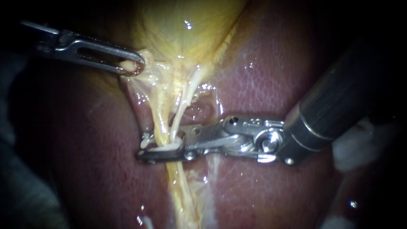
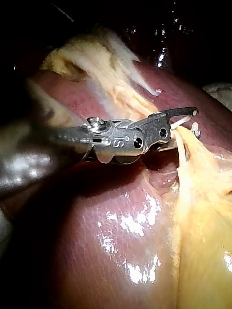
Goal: Clipping first clip left tube
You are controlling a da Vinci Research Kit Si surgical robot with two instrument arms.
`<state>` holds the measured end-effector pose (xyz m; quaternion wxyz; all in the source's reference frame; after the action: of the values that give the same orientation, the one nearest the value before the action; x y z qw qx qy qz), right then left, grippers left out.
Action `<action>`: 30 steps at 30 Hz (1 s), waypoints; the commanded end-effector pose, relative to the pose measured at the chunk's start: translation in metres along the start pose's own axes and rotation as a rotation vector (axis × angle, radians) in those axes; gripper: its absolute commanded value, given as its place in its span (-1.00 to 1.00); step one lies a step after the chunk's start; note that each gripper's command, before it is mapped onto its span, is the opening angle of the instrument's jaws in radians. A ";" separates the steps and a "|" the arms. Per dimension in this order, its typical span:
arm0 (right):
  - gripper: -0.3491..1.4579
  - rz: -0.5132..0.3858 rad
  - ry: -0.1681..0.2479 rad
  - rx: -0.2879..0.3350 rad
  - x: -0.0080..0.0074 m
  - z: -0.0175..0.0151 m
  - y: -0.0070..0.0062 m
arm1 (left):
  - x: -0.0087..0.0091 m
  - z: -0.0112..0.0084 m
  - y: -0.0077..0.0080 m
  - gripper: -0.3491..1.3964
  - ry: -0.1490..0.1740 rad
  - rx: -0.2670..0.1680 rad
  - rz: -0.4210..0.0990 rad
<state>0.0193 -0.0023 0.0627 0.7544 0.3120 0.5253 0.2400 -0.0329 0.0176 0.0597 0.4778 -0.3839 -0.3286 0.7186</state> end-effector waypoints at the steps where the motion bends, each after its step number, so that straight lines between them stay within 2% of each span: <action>1: -0.41 0.000 0.000 0.000 0.0000 0.0000 0.0000 | 0.0000 0.0000 0.0000 -1.00 0.000 -0.001 0.000; 4: -0.16 0.001 -0.002 -0.004 0.0002 0.0005 0.0002 | 0.0000 0.0000 0.0000 -1.00 0.000 -0.001 0.000; 10: -0.06 0.002 0.005 -0.005 0.0004 0.0009 0.0003 | 0.0000 -0.0001 0.0000 -1.00 0.000 0.000 0.000; 21: -0.06 0.000 0.006 0.001 -0.0002 -0.0006 0.0009 | 0.0000 -0.0001 0.0000 -1.00 0.000 -0.001 0.000; 30: -0.06 -0.001 -0.005 -0.008 -0.0010 -0.0035 0.0012 | 0.0000 -0.0001 0.0000 -1.00 0.000 -0.001 0.000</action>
<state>0.0152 -0.0012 0.0633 0.7574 0.3098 0.5219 0.2407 -0.0328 0.0176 0.0596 0.4776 -0.3838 -0.3290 0.7186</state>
